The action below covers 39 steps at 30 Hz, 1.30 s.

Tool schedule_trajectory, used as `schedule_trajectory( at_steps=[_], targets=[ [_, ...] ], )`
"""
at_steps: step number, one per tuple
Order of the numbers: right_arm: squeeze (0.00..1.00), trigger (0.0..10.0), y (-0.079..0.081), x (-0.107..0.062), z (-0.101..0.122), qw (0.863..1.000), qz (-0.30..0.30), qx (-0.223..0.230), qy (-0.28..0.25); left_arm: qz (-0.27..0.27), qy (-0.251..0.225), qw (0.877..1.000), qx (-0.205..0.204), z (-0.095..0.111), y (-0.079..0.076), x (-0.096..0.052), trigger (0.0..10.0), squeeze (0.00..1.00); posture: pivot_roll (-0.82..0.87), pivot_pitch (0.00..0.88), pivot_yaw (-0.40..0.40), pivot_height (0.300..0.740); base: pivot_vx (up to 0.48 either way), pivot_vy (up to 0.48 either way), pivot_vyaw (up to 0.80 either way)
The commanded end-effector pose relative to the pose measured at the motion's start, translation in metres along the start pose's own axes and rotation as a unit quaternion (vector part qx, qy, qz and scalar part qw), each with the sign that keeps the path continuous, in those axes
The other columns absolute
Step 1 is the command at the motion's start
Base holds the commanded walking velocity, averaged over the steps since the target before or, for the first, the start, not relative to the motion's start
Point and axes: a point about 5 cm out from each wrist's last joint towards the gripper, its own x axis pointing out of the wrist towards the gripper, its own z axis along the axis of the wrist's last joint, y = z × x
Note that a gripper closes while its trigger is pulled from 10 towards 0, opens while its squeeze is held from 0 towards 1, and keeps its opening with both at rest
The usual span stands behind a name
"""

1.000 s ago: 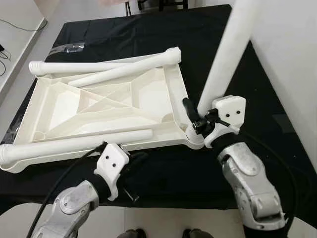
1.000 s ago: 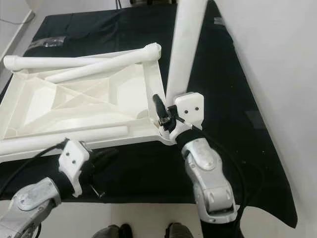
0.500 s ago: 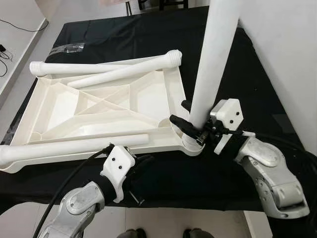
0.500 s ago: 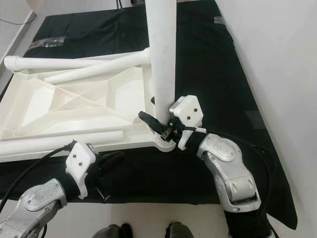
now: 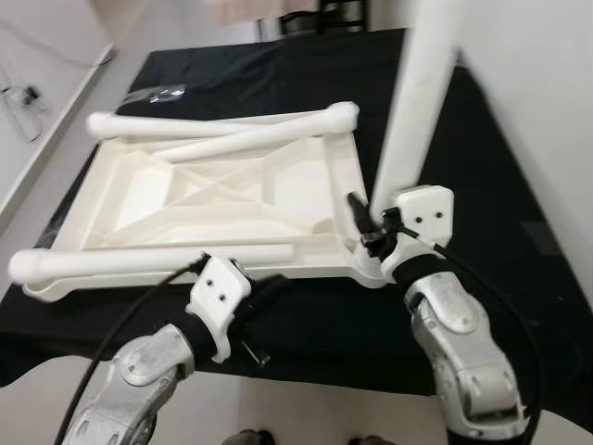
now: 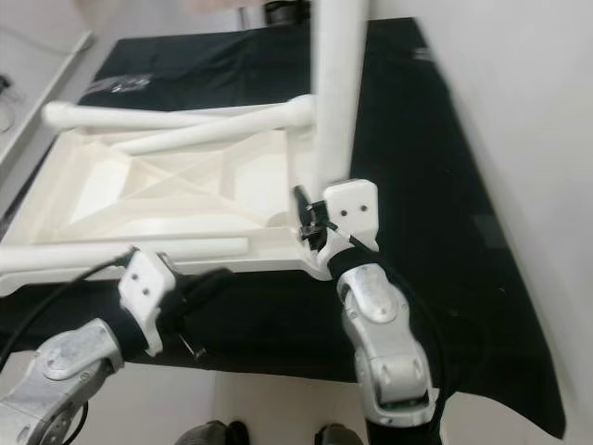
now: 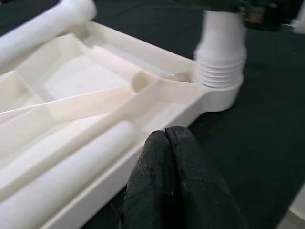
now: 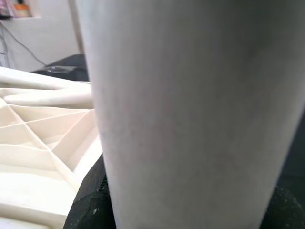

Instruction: Building children table

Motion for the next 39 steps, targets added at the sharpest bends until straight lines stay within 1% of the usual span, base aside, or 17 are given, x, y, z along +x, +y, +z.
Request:
schedule_trajectory(
  at_steps=[1, 7, 9, 10, 13, 15, 16, 21, 24, 25, 27, 30, 31, 33, 36, 38, 39],
  targets=[
    [0.00, 10.0, 0.005, -0.008, -0.056, 0.988, -0.003, 0.014, 0.153, -0.007, -0.016, 1.000, 0.002, 0.010, 0.003, 0.002, 10.0, 0.00, 0.08, 0.199, 0.068, 0.740, 0.000, 0.000, 0.00],
    [0.00, 10.0, 0.006, -0.001, -0.057, 0.989, -0.017, 0.013, 0.144, -0.015, -0.077, 0.997, 0.007, 0.047, 0.023, 0.013, 10.0, 0.00, 0.08, 0.192, 0.070, 0.740, 0.000, 0.000, 0.00],
    [0.00, 10.0, 0.007, 0.000, -0.059, 0.988, -0.028, 0.025, 0.148, -0.018, -0.116, 0.993, 0.001, 0.069, 0.036, 0.018, 10.0, 0.00, 0.08, 0.186, 0.075, 0.740, 0.000, 0.000, 0.00],
    [0.00, 10.0, 0.007, 0.000, -0.059, 0.988, -0.028, 0.025, 0.148, -0.018, -0.116, 0.993, 0.001, 0.069, 0.036, 0.018, 10.0, 0.00, 0.08, 0.186, 0.075, 0.740, 0.000, 0.000, 0.00],
    [0.00, 10.0, 0.012, 0.000, -0.057, 0.988, -0.042, 0.044, 0.144, -0.036, -0.175, 0.983, -0.033, 0.102, 0.056, 0.028, 10.0, 0.00, 0.08, 0.181, 0.081, 0.740, 0.000, 0.000, 0.00],
    [0.00, 10.0, 0.013, 0.000, -0.057, 0.988, -0.043, 0.045, 0.143, -0.044, -0.186, 0.981, -0.043, 0.108, 0.059, 0.029, 10.0, 0.00, 0.08, 0.181, 0.081, 0.740, 0.000, 0.000, 0.00],
    [0.00, 10.0, 0.017, 0.001, -0.054, 0.989, -0.034, 0.056, 0.129, -0.076, -0.199, 0.975, -0.065, 0.118, 0.062, 0.034, 10.0, 1.00, 0.08, 0.177, 0.088, 0.740, 0.000, 0.000, 0.00],
    [0.00, 10.0, 0.022, 0.002, -0.049, 0.992, -0.022, 0.069, 0.104, -0.126, -0.204, 0.967, -0.090, 0.129, 0.065, 0.042, 10.0, 1.00, 0.07, 0.175, 0.094, 0.740, 0.000, 0.000, 0.00],
    [0.00, 10.0, 0.035, 0.004, -0.040, 0.995, 0.007, 0.065, 0.071, -0.253, -0.187, 0.941, -0.121, 0.141, 0.061, 0.057, 10.0, 1.00, 0.07, 0.168, 0.111, 0.740, 0.000, 0.000, 0.00],
    [0.00, 10.0, 0.035, 0.004, -0.040, 0.995, 0.007, 0.065, 0.071, -0.253, -0.187, 0.941, -0.121, 0.141, 0.061, 0.057, 10.0, 1.00, 0.07, 0.168, 0.111, 0.740, 0.000, 0.000, 0.00],
    [0.00, 10.0, 0.041, 0.005, -0.035, 0.997, 0.029, 0.051, 0.052, -0.325, -0.177, 0.921, -0.125, 0.148, 0.057, 0.061, 10.0, 1.00, 0.06, 0.167, 0.116, 0.740, 0.000, 0.000, 0.00],
    [0.00, 10.0, 0.043, 0.006, -0.033, 0.997, 0.038, 0.047, 0.046, -0.352, -0.173, 0.911, -0.130, 0.151, 0.055, 0.061, 10.0, 1.00, 0.06, 0.166, 0.119, 0.740, 0.000, 0.000, 0.00],
    [0.00, 10.0, 0.045, 0.006, -0.031, 0.997, 0.050, 0.036, 0.038, -0.385, -0.167, 0.898, -0.130, 0.154, 0.053, 0.061, 10.0, 1.00, 0.06, 0.166, 0.120, 0.740, 0.000, 0.000, 0.00],
    [0.00, 10.0, 0.051, 0.007, -0.027, 0.997, 0.079, 0.015, 0.023, -0.422, -0.153, 0.886, -0.114, 0.159, 0.050, 0.061, 10.0, 1.00, 0.06, 0.165, 0.123, 0.740, 0.000, 0.000, 0.00],
    [0.00, 10.0, 0.054, 0.008, -0.025, 0.996, 0.093, 0.003, 0.015, -0.416, -0.148, 0.892, -0.094, 0.161, 0.050, 0.064, 10.0, 1.00, 0.06, 0.164, 0.123, 0.740, 0.000, 0.000, 0.00],
    [0.00, 10.0, 0.061, 0.008, -0.020, 0.992, 0.122, -0.003, -0.002, -0.372, -0.152, 0.913, -0.069, 0.164, 0.053, 0.076, 10.0, 1.00, 0.06, 0.164, 0.123, 0.740, 0.000, 0.000, 0.00],
    [0.00, 10.0, 0.061, 0.008, -0.020, 0.992, 0.122, -0.003, -0.002, -0.372, -0.152, 0.913, -0.069, 0.164, 0.053, 0.076, 10.0, 1.00, 0.06, 0.164, 0.123, 0.740, 0.000, 0.000, 0.00]
  ],
)
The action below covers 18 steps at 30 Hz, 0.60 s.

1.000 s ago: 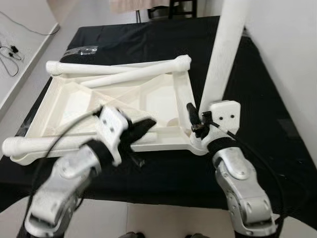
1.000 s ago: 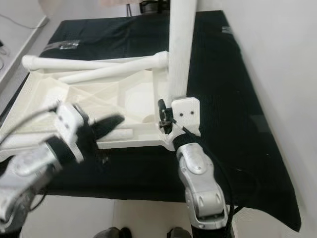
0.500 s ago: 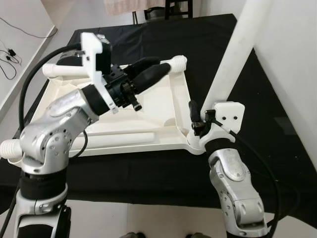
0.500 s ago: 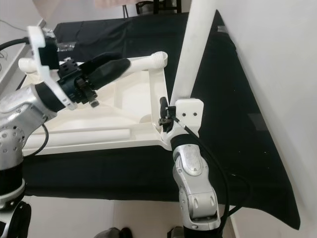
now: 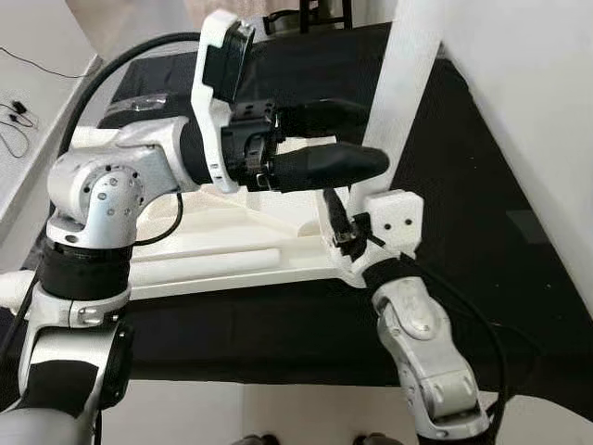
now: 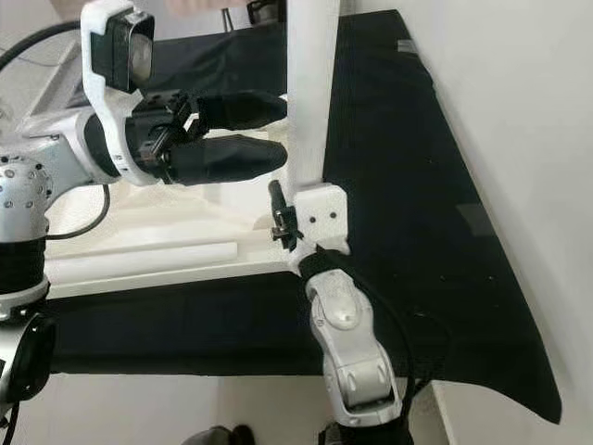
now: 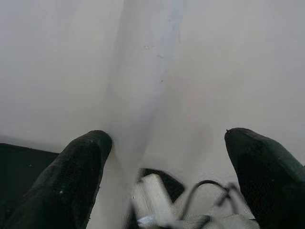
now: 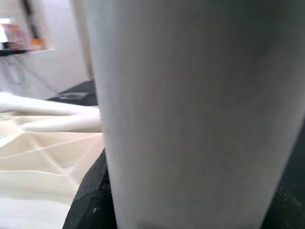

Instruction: Building children table

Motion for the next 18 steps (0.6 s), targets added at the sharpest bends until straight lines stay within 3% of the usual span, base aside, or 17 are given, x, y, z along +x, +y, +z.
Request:
schedule_trajectory(
  at_steps=[1, 2, 3, 10, 11, 12, 13, 14, 15, 16, 18],
  targets=[
    [0.00, 10.0, 0.022, -0.004, -0.024, 0.996, 0.065, 0.004, 0.059, 0.025, 0.014, 0.999, 0.023, -0.002, 0.006, 0.007, 10.0, 1.00, 0.06, 0.164, 0.123, 0.740, 0.000, 0.000, 0.00],
    [0.00, 10.0, 0.028, -0.003, -0.021, 0.995, 0.089, -0.008, 0.048, 0.045, 0.016, 0.998, 0.035, -0.002, 0.013, 0.009, 10.0, 0.21, 0.06, 0.163, 0.121, 0.740, 0.000, 0.000, 0.00],
    [0.00, 10.0, 0.032, -0.004, -0.019, 0.993, 0.107, -0.018, 0.043, 0.058, 0.016, 0.997, 0.042, -0.001, 0.017, 0.010, 10.0, 0.00, 0.06, 0.163, 0.120, 0.740, 0.000, 0.000, 0.00],
    [0.00, 10.0, 0.038, -0.001, -0.018, 0.990, 0.131, -0.025, 0.039, 0.074, 0.002, 0.996, 0.039, -0.002, 0.025, 0.019, 10.0, 0.00, 0.06, 0.158, 0.115, 0.740, 0.000, 0.000, 0.00],
    [0.00, 10.0, 0.036, 0.001, -0.017, 0.990, 0.132, -0.028, 0.037, 0.072, 0.000, 0.997, 0.041, -0.002, 0.025, 0.020, 9.3, 0.00, 0.06, 0.156, 0.115, 0.740, 0.000, 0.000, 0.00],
    [0.00, 10.0, 0.036, 0.001, -0.017, 0.990, 0.132, -0.028, 0.037, 0.072, 0.000, 0.997, 0.041, -0.002, 0.025, 0.020, 9.3, 0.00, 0.06, 0.156, 0.115, 0.740, 0.000, 0.000, 0.00],
    [0.00, 10.0, 0.033, 0.004, -0.016, 0.990, 0.131, -0.031, 0.034, 0.068, -0.006, 0.997, 0.043, 0.000, 0.024, 0.022, 4.8, 0.00, 0.05, 0.153, 0.114, 0.740, 0.000, 0.000, 0.00],
    [0.00, 10.0, 0.033, 0.004, -0.016, 0.990, 0.131, -0.031, 0.034, 0.068, -0.006, 0.997, 0.043, 0.000, 0.024, 0.022, 4.8, 0.00, 0.05, 0.153, 0.114, 0.740, 0.000, 0.000, 0.00],
    [0.00, 10.0, 0.027, 0.008, -0.014, 0.991, 0.125, -0.035, 0.030, 0.065, -0.016, 0.997, 0.041, 0.002, 0.023, 0.022, 0.0, 0.00, 0.05, 0.150, 0.115, 0.740, 0.000, 0.000, 0.00],
    [0.00, 10.0, 0.027, 0.008, -0.014, 0.991, 0.125, -0.035, 0.030, 0.065, -0.016, 0.997, 0.041, 0.002, 0.023, 0.022, 0.0, 0.00, 0.05, 0.150, 0.115, 0.740, 0.000, 0.000, 0.00],
    [0.00, 10.0, 0.009, 0.019, -0.010, 0.993, 0.103, -0.052, 0.022, 0.057, -0.030, 0.997, 0.040, 0.007, 0.021, 0.022, 0.0, 0.00, 0.04, 0.142, 0.111, 0.740, 0.000, 0.000, 0.00]
  ],
)
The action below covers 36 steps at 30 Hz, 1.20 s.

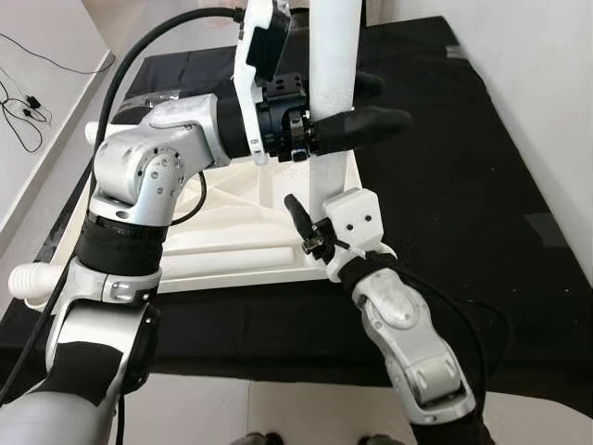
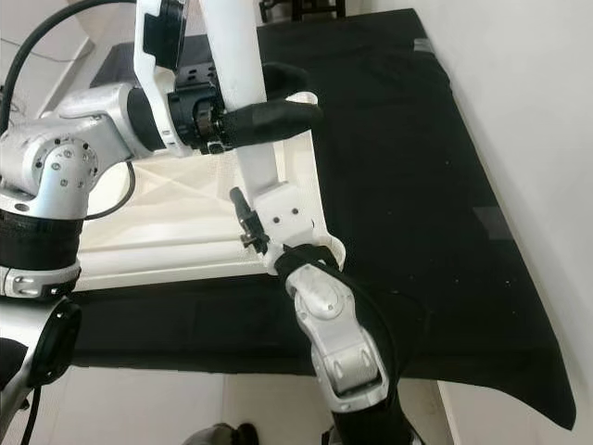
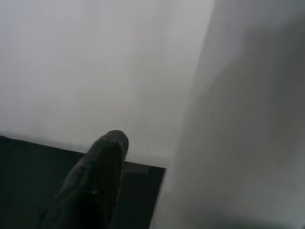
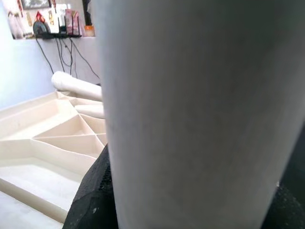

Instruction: Building children table

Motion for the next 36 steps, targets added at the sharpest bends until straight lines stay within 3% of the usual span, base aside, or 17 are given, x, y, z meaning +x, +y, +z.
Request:
schedule_trajectory(
  at_steps=[1, 5, 8, 14, 15, 16, 19, 22, 23, 24, 25, 26, 30, 33, 34, 36],
  targets=[
    [0.00, 10.0, -0.009, 0.004, -0.014, 0.999, 0.009, -0.013, 0.030, 0.003, -0.026, 1.000, 0.005, 0.010, 0.000, 0.001, 0.0, 0.00, 0.05, 0.137, 0.108, 0.740, 0.000, 0.000, 0.00],
    [0.00, 10.0, -0.027, 0.010, -0.012, 0.999, -0.018, -0.032, 0.028, 0.001, -0.035, 0.999, 0.012, 0.015, -0.001, 0.001, 0.0, 0.00, 0.05, 0.132, 0.105, 0.740, 0.000, 0.000, 0.00],
    [0.00, 10.0, -0.032, 0.013, -0.010, 0.999, -0.028, -0.032, 0.026, -0.001, -0.042, 0.999, 0.014, 0.019, -0.001, 0.000, 0.0, 0.00, 0.05, 0.125, 0.102, 0.740, 0.000, 0.000, 0.00],
    [0.00, 10.0, -0.042, 0.023, 0.000, 1.000, -0.021, -0.017, 0.002, -0.064, -0.056, 0.996, -0.003, 0.028, -0.008, -0.004, 0.0, 0.00, 0.04, 0.107, 0.089, 0.740, 0.000, 0.000, 0.00],
    [1.00, 10.0, -0.041, 0.027, 0.008, 0.999, 0.031, 0.011, -0.019, -0.097, -0.051, 0.994, -0.008, 0.029, -0.011, -0.005, 0.0, 0.00, 0.04, 0.098, 0.085, 0.740, 0.000, 0.000, 0.00],
    [1.00, 10.0, -0.041, 0.027, 0.008, 0.999, 0.031, 0.011, -0.019, -0.097, -0.051, 0.994, -0.008, 0.029, -0.011, -0.005, 0.0, 0.00, 0.04, 0.098, 0.085, 0.740, 0.000, 0.000, 0.00],
    [1.00, 10.0, -0.041, 0.032, 0.043, 0.977, 0.180, 0.053, -0.100, -0.235, -0.032, 0.971, -0.038, 0.036, -0.028, -0.012, 0.0, 0.00, 0.03, 0.078, 0.080, 0.740, 0.000, 0.000, 0.00],
    [1.00, 10.0, -0.042, 0.033, 0.051, 0.968, 0.219, 0.055, -0.114, -0.276, -0.030, 0.960, -0.040, 0.039, -0.033, -0.014, 0.0, 0.00, 0.03, 0.073, 0.076, 0.740, 0.000, 0.000, 0.00],
    [0.00, 10.0, -0.042, 0.030, 0.054, 0.956, 0.267, 0.045, -0.112, -0.309, -0.027, 0.950, -0.044, 0.042, -0.037, -0.015, 0.0, 0.00, 0.03, 0.069, 0.070, 0.740, 0.000, 0.000, 0.00],
    [0.00, 10.0, -0.041, 0.029, 0.055, 0.946, 0.302, 0.038, -0.110, -0.334, -0.025, 0.941, -0.047, 0.044, -0.040, -0.015, 0.0, 0.00, 0.03, 0.068, 0.069, 0.740, 0.000, 0.000, 0.00],
    [0.00, 10.0, -0.041, 0.029, 0.055, 0.946, 0.302, 0.038, -0.110, -0.334, -0.025, 0.941, -0.047, 0.044, -0.040, -0.015, 0.0, 0.00, 0.03, 0.068, 0.069, 0.740, 0.000, 0.000, 0.00],
    [0.00, 10.0, -0.038, 0.024, 0.053, 0.923, 0.375, 0.013, -0.091, -0.378, 0.001, 0.925, -0.041, 0.044, -0.045, -0.016, 0.0, 0.00, 0.03, 0.068, 0.066, 0.740, 0.000, 0.000, 0.00],
    [0.00, 10.0, -0.036, 0.021, 0.050, 0.908, 0.413, 0.007, -0.077, -0.394, 0.017, 0.918, -0.040, 0.044, -0.046, -0.015, 0.0, 0.00, 0.02, 0.065, 0.064, 0.740, 0.000, 0.000, 0.00],
    [0.00, 10.0, -0.035, 0.020, 0.052, 0.893, 0.440, 0.028, -0.087, -0.406, 0.015, 0.913, -0.048, 0.046, -0.046, -0.014, 0.0, 0.00, 0.02, 0.065, 0.064, 0.740, 0.000, 0.000, 0.00],
    [0.00, 0.0, -0.034, 0.019, 0.053, 0.887, 0.452, 0.034, -0.093, -0.410, 0.011, 0.911, -0.052, 0.047, -0.047, -0.014, 0.0, 0.00, 0.02, 0.065, 0.064, 0.740, 0.000, 0.000, 0.00],
    [0.00, 0.0, -0.034, 0.019, 0.053, 0.887, 0.452, 0.034, -0.093, -0.410, 0.011, 0.911, -0.052, 0.047, -0.047, -0.014, 0.0, 0.00, 0.02, 0.065, 0.064, 0.740, 0.000, 0.000, 0.00]
  ],
)
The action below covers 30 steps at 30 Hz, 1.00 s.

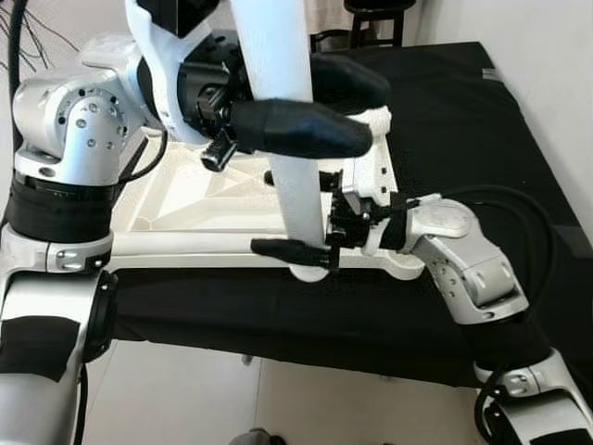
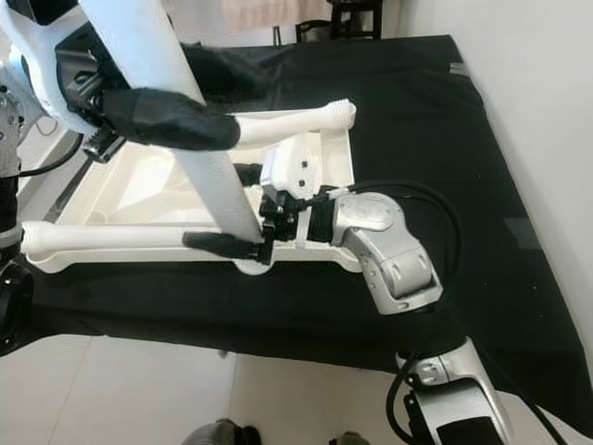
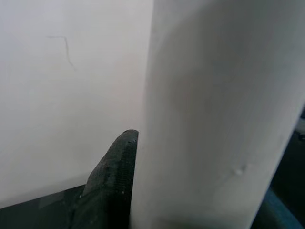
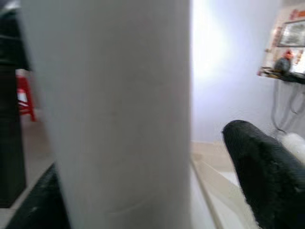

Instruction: Building children table

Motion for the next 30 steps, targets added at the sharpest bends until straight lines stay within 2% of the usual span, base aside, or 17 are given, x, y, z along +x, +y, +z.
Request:
schedule_trajectory(
  at_steps=[1, 8, 11, 20, 21, 22, 23, 24, 25, 26, 27, 28, 29, 30],
  targets=[
    [0.00, 0.0, -0.007, 0.001, 0.011, 1.000, -0.010, -0.006, -0.024, -0.092, -0.028, 0.995, -0.033, -0.002, -0.006, 0.015, 0.0, 0.00, 0.02, 0.065, 0.064, 0.740, 0.000, 0.000, 0.00],
    [0.00, 0.0, -0.004, -0.003, 0.003, 1.000, -0.008, -0.012, 0.008, -0.091, -0.021, 0.995, -0.039, -0.013, -0.006, 0.025, 0.0, 0.00, 0.02, 0.070, 0.066, 0.740, 0.000, 0.000, 0.00],
    [0.00, 0.0, -0.009, -0.007, -0.002, 0.999, -0.028, -0.014, 0.027, -0.093, -0.018, 0.995, -0.037, -0.020, -0.009, 0.032, 0.0, 0.00, 0.02, 0.071, 0.062, 0.740, 0.000, 0.000, 0.00],
    [0.00, 0.0, -0.013, -0.011, -0.006, 0.998, -0.050, -0.011, 0.034, -0.083, -0.024, 0.996, -0.031, -0.024, -0.016, 0.039, 0.0, 0.02, 0.01, 0.073, 0.058, 0.740, 0.000, 0.000, 0.00],
    [0.00, 0.0, -0.014, -0.013, -0.006, 0.998, -0.061, -0.010, 0.033, -0.063, -0.032, 0.997, -0.031, -0.024, -0.015, 0.040, 4.8, 1.00, 0.01, 0.074, 0.058, 0.740, 0.000, 0.000, 0.00],
    [0.00, 0.0, -0.014, -0.013, -0.006, 0.998, -0.061, -0.010, 0.033, -0.063, -0.032, 0.997, -0.031, -0.024, -0.015, 0.040, 4.8, 1.00, 0.01, 0.074, 0.058, 0.740, 0.000, 0.000, 0.00],
    [0.00, 0.0, -0.017, -0.015, -0.006, 0.997, -0.077, -0.007, 0.031, -0.028, -0.039, 0.999, -0.025, -0.023, -0.011, 0.040, 10.0, 1.00, 0.01, 0.075, 0.057, 0.740, 0.000, 0.000, 0.00],
    [0.00, 0.0, -0.017, -0.015, -0.006, 0.997, -0.077, -0.007, 0.031, -0.028, -0.039, 0.999, -0.025, -0.023, -0.011, 0.040, 10.0, 1.00, 0.01, 0.075, 0.057, 0.740, 0.000, 0.000, 0.00],
    [0.00, 0.0, -0.022, -0.019, -0.007, 0.994, -0.102, -0.005, 0.031, 0.018, -0.051, 0.998, -0.011, -0.023, -0.001, 0.036, 10.0, 1.00, 0.01, 0.080, 0.057, 0.740, 0.000, 0.000, 0.00],
    [0.00, 0.0, -0.022, -0.019, -0.007, 0.994, -0.102, -0.005, 0.031, 0.018, -0.051, 0.998, -0.011, -0.023, -0.001, 0.036, 10.0, 1.00, 0.01, 0.080, 0.057, 0.740, 0.000, 0.000, 0.00],
    [0.00, 0.0, -0.033, -0.031, -0.008, 0.985, -0.169, -0.001, 0.027, 0.138, -0.069, 0.988, 0.032, -0.022, 0.017, 0.021, 10.0, 1.00, 0.01, 0.087, 0.055, 0.740, 0.000, 0.000, 0.00],
    [0.00, 0.0, -0.033, -0.031, -0.008, 0.985, -0.169, -0.001, 0.027, 0.138, -0.069, 0.988, 0.032, -0.022, 0.017, 0.021, 10.0, 1.00, 0.01, 0.087, 0.055, 0.740, 0.000, 0.000, 0.00],
    [0.00, 0.0, -0.039, -0.038, -0.008, 0.979, -0.202, 0.000, 0.026, 0.196, -0.078, 0.976, 0.053, -0.021, 0.022, 0.010, 10.0, 1.00, 0.01, 0.090, 0.054, 0.740, 0.000, 0.000, 0.00],
    [0.00, 0.0, -0.042, -0.042, -0.008, 0.975, -0.221, 0.001, 0.025, 0.230, -0.083, 0.967, 0.065, -0.020, 0.024, 0.003, 10.0, 1.00, 0.01, 0.090, 0.054, 0.740, 0.000, 0.000, 0.00]
  ],
)
